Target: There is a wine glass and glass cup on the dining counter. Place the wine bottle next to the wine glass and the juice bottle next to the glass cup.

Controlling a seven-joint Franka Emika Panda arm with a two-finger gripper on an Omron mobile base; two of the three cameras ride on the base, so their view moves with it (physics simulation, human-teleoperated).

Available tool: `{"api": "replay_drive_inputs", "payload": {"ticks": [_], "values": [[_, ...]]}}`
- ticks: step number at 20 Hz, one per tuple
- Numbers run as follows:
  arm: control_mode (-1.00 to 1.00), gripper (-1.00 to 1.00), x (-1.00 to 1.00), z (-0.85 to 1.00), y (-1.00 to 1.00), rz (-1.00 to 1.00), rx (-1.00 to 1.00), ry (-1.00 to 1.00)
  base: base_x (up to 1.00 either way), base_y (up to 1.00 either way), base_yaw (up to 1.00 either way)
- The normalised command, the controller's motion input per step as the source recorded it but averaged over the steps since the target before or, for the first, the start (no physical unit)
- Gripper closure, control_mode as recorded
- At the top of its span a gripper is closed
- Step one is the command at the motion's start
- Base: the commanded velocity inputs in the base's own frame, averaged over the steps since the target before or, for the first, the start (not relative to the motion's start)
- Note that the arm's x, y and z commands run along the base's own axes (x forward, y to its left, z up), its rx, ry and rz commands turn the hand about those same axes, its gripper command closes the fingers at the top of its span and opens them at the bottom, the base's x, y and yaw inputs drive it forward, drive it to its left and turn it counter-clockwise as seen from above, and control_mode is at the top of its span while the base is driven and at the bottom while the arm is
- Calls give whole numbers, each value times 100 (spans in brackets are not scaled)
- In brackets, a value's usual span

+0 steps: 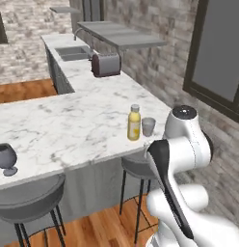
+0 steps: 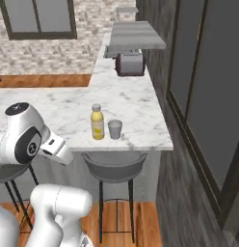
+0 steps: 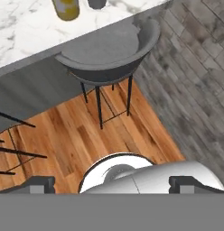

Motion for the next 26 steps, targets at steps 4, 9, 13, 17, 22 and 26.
{"api": "replay_drive_inputs", "payload": {"ticks": [4,9,13,17,22,26], "values": [[100,-100,0,0,0,0,0,0,-20,1,99],[100,-100,0,0,0,0,0,0,-17,0,100],[100,-100,0,0,0,0,0,0,-12,0,100],[100,-100,0,0,0,0,0,0,0,0,95],[100,-100,0,0,0,0,0,0,48,0,51],[100,-100,0,0,0,0,0,0,85,0,25]]}}
